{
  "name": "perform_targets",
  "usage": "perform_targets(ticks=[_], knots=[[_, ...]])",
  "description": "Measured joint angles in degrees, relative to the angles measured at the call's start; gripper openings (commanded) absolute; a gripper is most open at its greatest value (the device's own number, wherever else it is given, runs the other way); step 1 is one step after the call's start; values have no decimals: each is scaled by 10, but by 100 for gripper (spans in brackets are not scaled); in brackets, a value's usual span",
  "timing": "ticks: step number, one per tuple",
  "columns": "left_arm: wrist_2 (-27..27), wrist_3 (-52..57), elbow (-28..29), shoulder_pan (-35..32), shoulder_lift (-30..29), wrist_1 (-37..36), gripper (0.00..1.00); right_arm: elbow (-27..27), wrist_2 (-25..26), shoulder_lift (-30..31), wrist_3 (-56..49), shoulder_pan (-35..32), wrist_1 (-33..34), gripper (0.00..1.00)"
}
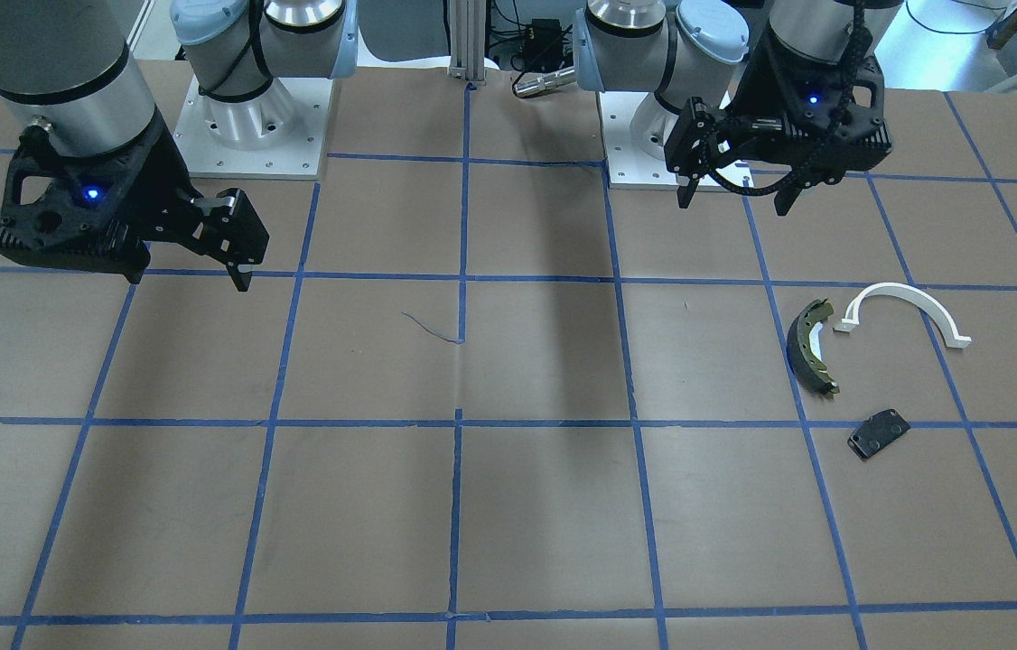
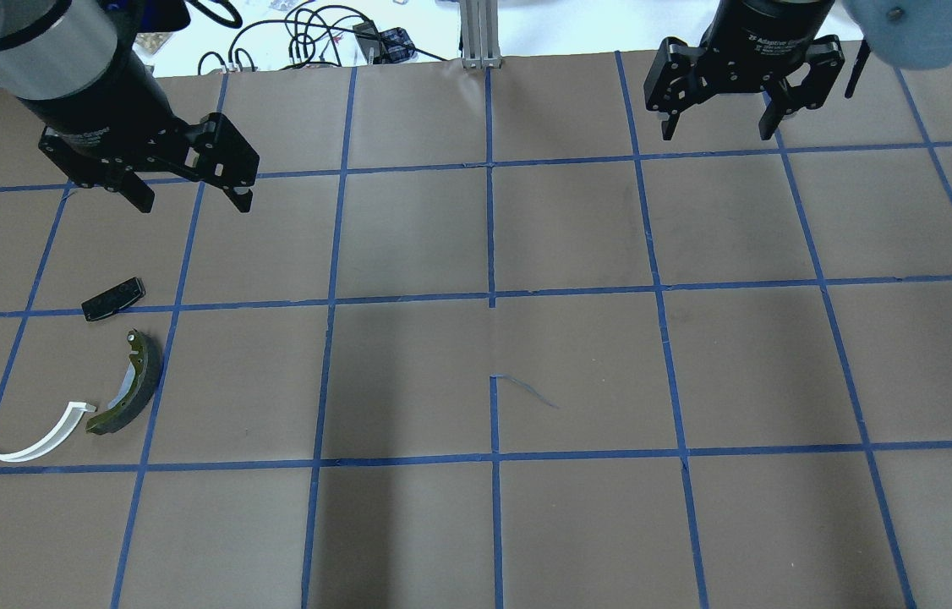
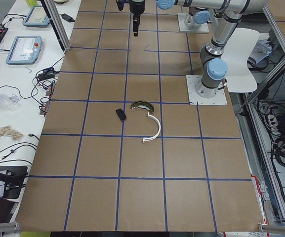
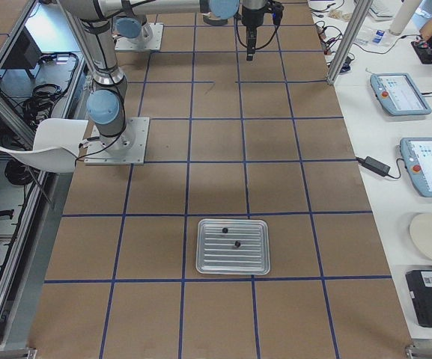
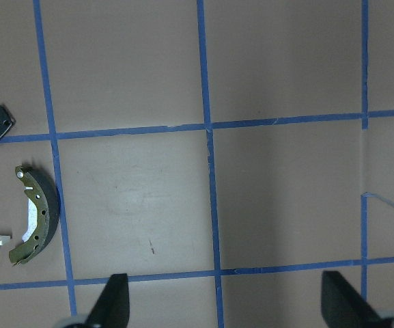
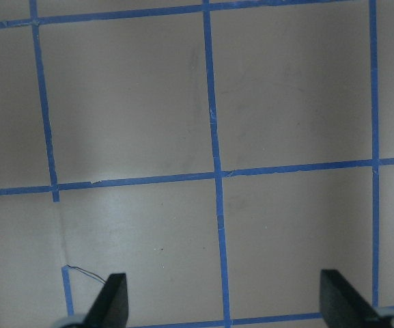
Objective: Place bearing gear from tray to pile
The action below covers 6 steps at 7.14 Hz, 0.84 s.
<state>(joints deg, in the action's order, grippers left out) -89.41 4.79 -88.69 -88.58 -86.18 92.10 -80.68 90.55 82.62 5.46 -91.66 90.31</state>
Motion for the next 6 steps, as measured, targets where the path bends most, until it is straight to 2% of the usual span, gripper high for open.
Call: perform_targets(ticks=[6], knots=[[3,-4,-1,11,-20,3,100,1,3,1,-3,0,-4,100]])
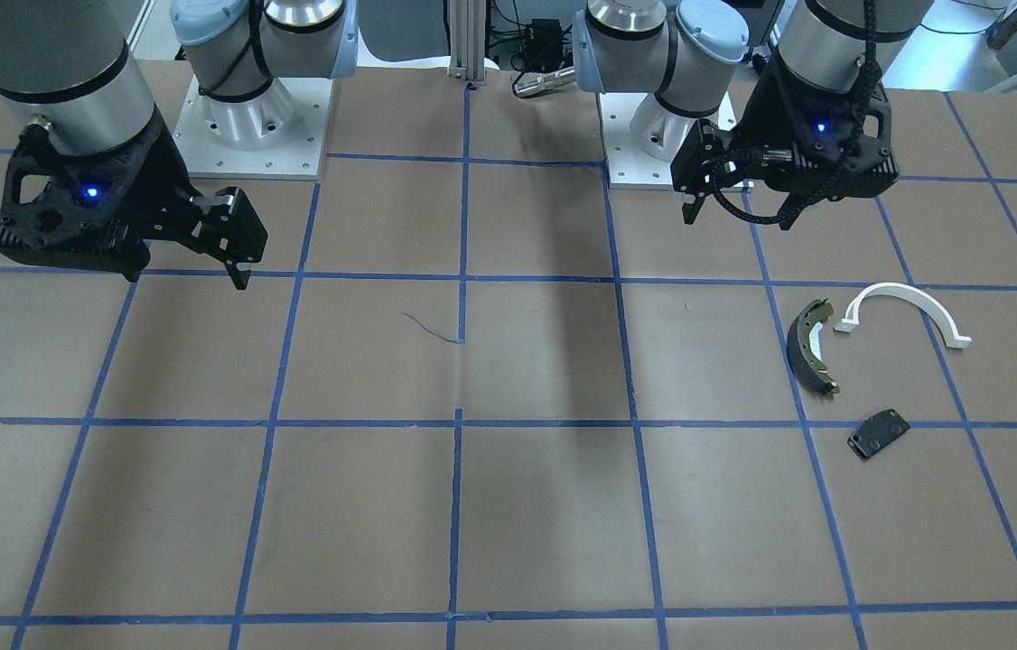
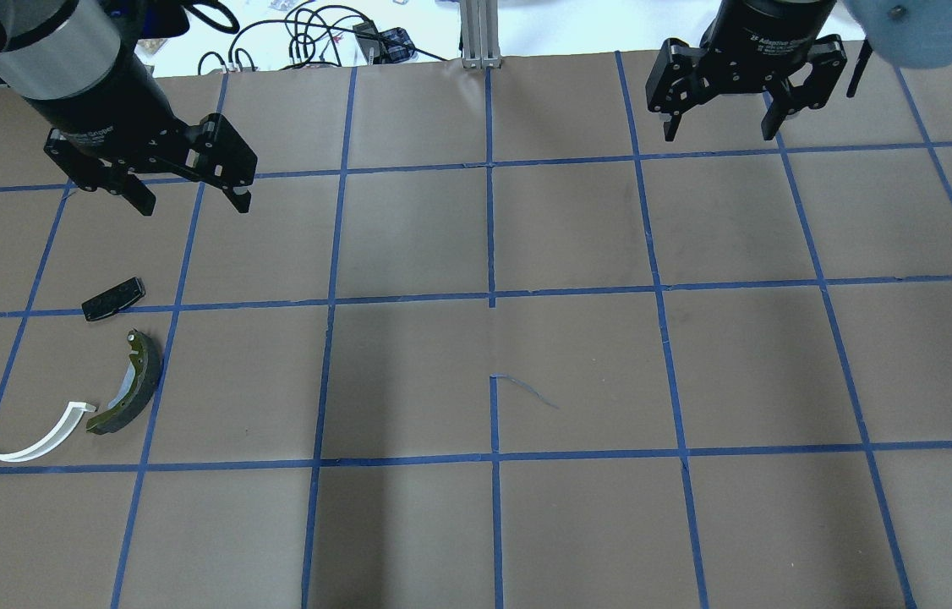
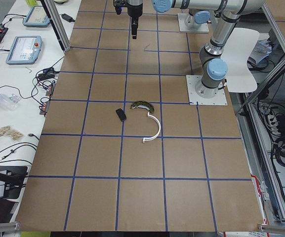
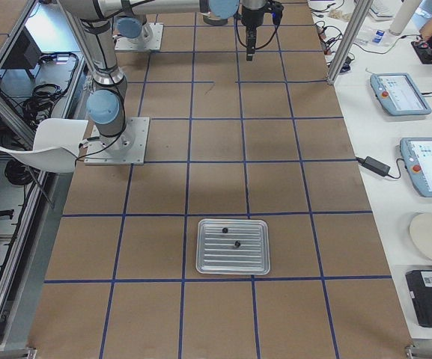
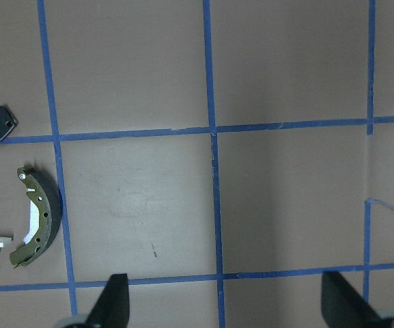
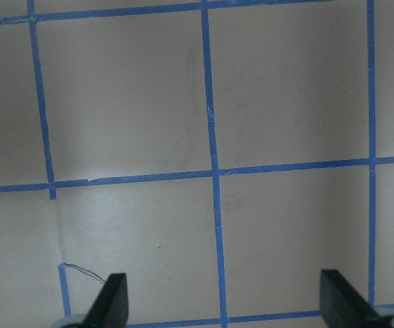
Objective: Place bearing gear from tray to pile
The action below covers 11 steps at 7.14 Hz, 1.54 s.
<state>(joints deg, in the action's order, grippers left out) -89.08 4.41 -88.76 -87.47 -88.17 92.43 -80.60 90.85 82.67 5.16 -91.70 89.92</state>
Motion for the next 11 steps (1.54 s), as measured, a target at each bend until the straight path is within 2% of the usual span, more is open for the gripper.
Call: perform_targets(ticks=[5,6,8,11], knots=[[-3,4,-7,-1,5,-6,100,9,-5,-3,4,7,28,100],[-3,5,-9,-1,6,-6,100,8,-3,-5,-16,29,28,100],[-3,5,-10,-1,8,-7,100,6,-4,-8,-141,132,23,100],[-3,5,-11,-1,9,-8,100,5,-7,-38,-401,286,36,100]])
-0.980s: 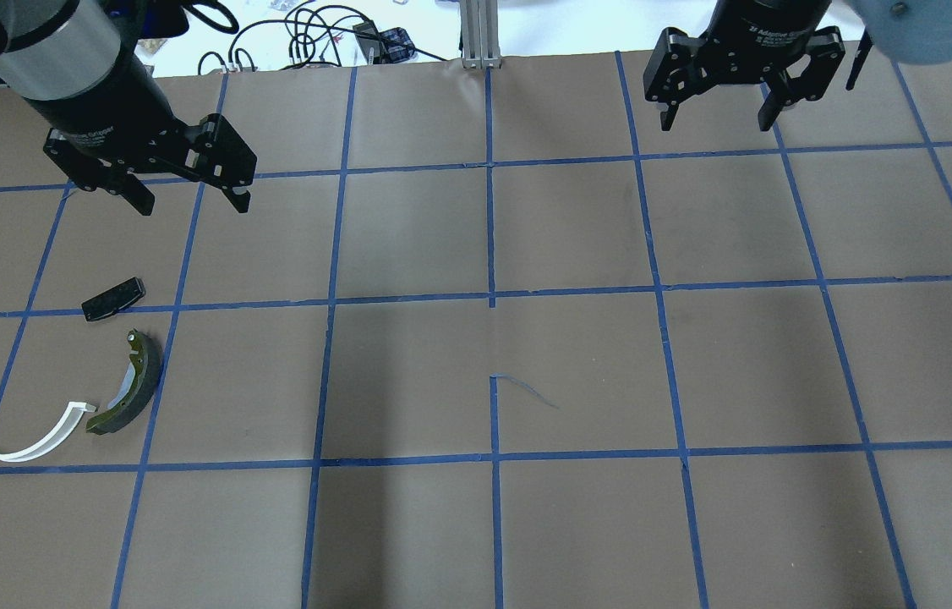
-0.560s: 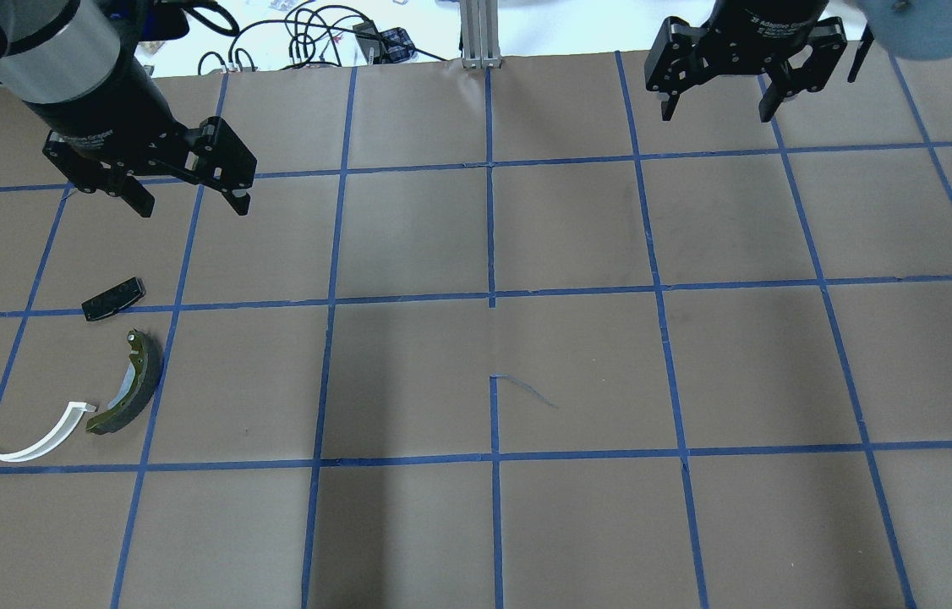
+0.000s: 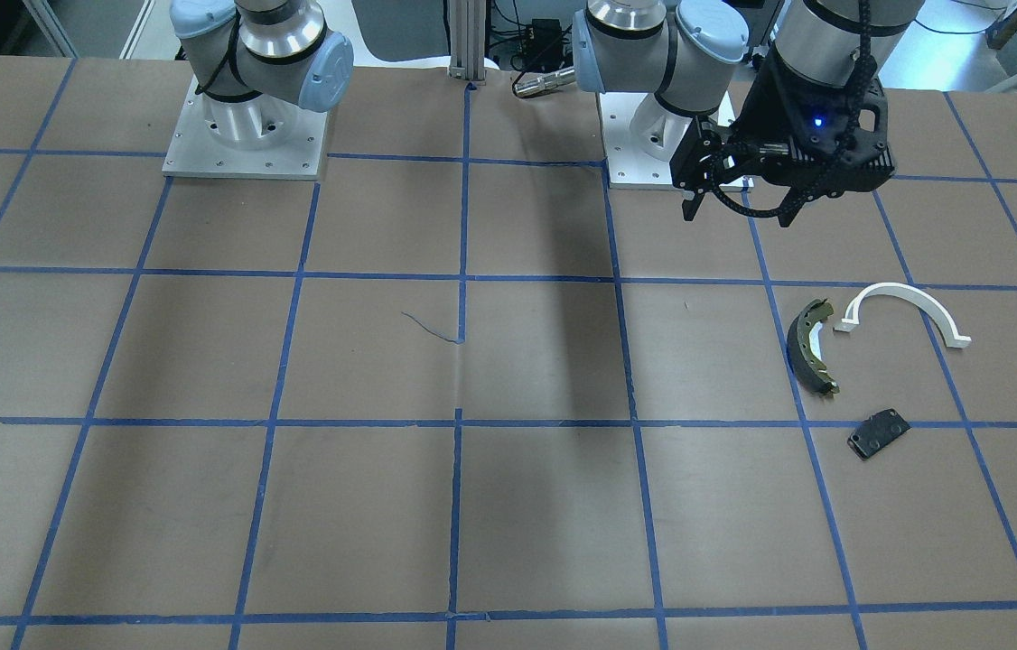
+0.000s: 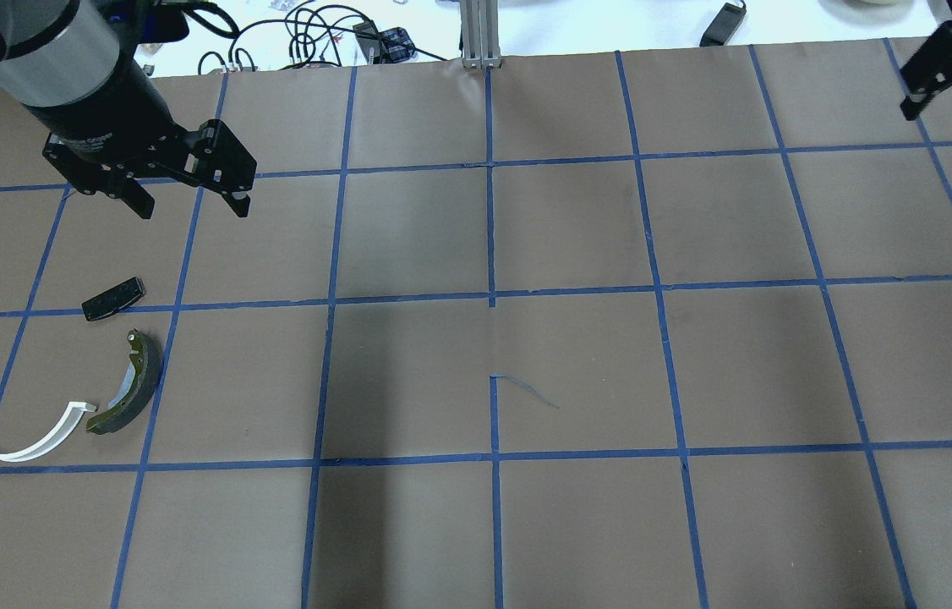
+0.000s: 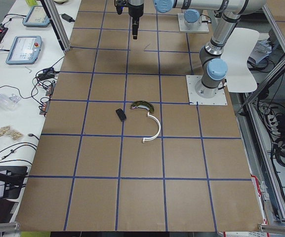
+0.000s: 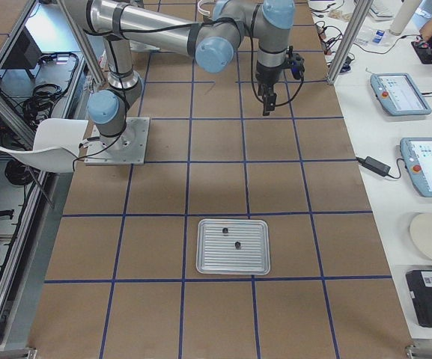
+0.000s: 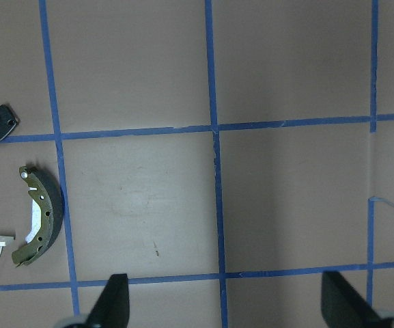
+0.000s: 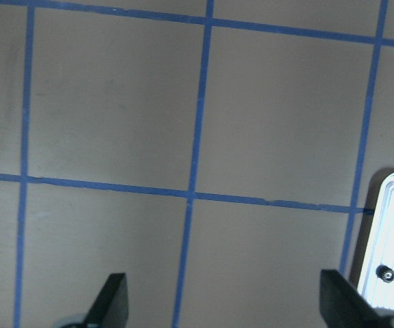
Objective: Place bearing gear from tray to pile
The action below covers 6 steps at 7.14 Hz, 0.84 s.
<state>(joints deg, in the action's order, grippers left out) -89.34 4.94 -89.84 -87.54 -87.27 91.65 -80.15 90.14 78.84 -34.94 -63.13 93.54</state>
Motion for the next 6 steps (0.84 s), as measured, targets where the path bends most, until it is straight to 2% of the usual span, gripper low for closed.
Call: perform_targets(ticks=[3,6], knots=[[0,0,-1,0,1,0,100,0,0,-78,-194,107,74,100],[1,-4,-3,-3,-3,-10,100,-1,-2,-180,-306,189,164,100]])
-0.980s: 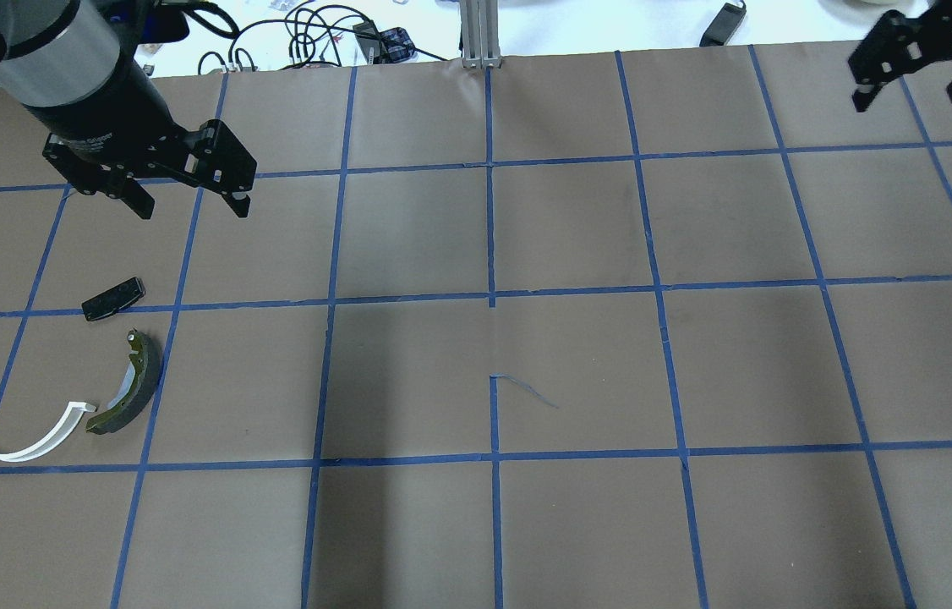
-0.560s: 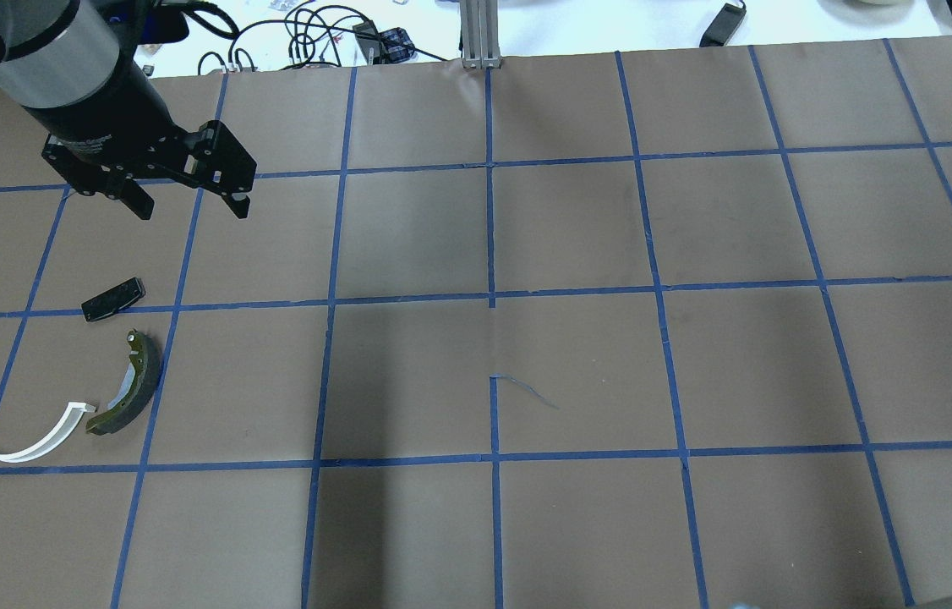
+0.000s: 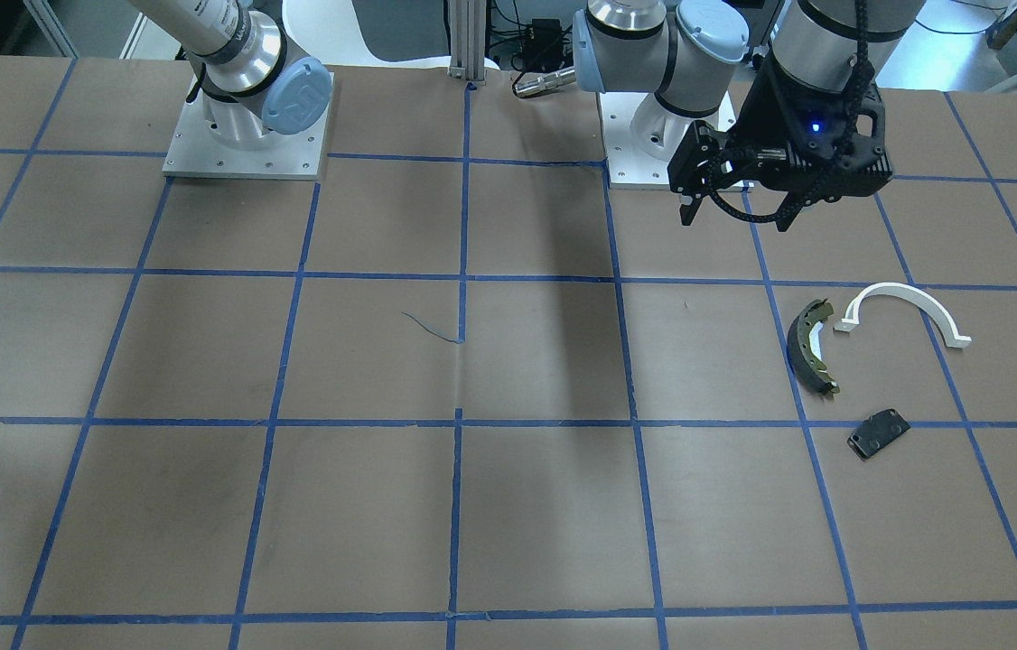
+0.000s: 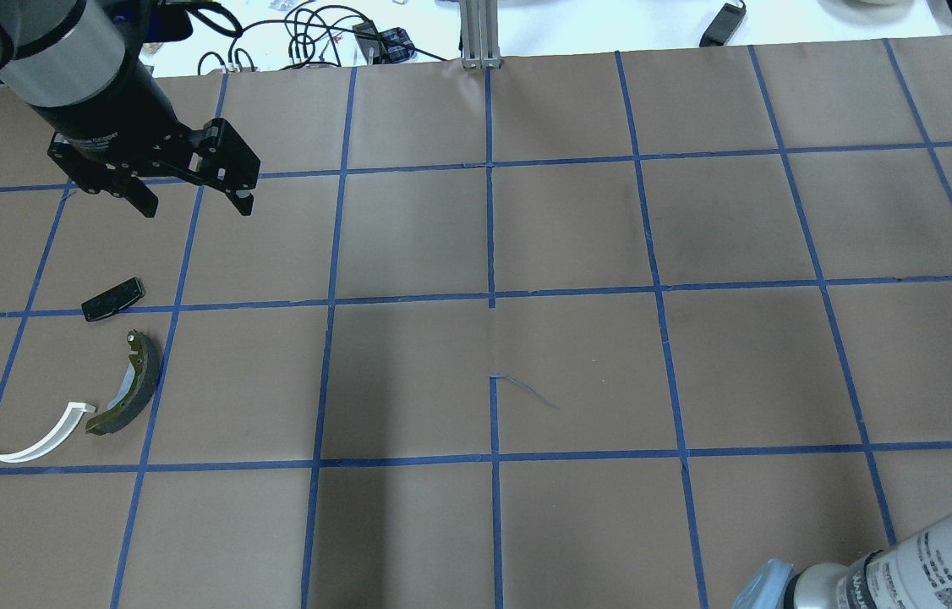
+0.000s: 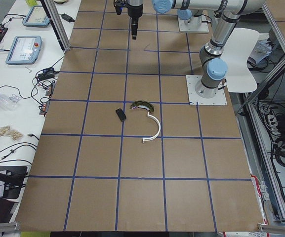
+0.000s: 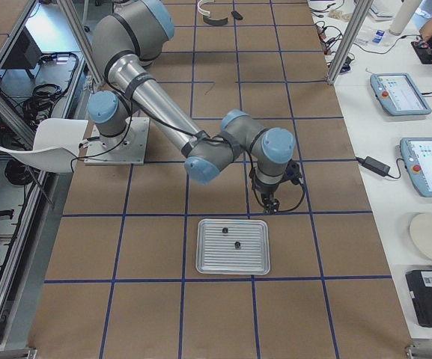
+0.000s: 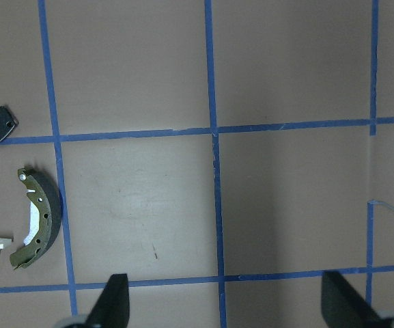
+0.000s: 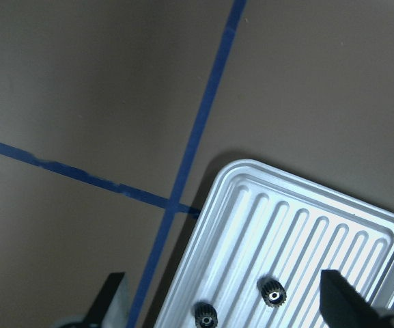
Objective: Place bearing gear from tray to pile
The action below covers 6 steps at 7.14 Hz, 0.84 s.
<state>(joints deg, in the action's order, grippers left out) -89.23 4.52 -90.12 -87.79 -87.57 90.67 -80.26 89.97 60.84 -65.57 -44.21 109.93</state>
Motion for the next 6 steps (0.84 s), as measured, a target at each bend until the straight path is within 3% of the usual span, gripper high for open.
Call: perform_targets(ticks=[6], knots=[[0,11,-11,0,7,-18,100,-2,9,-83,-89,58,64,100]])
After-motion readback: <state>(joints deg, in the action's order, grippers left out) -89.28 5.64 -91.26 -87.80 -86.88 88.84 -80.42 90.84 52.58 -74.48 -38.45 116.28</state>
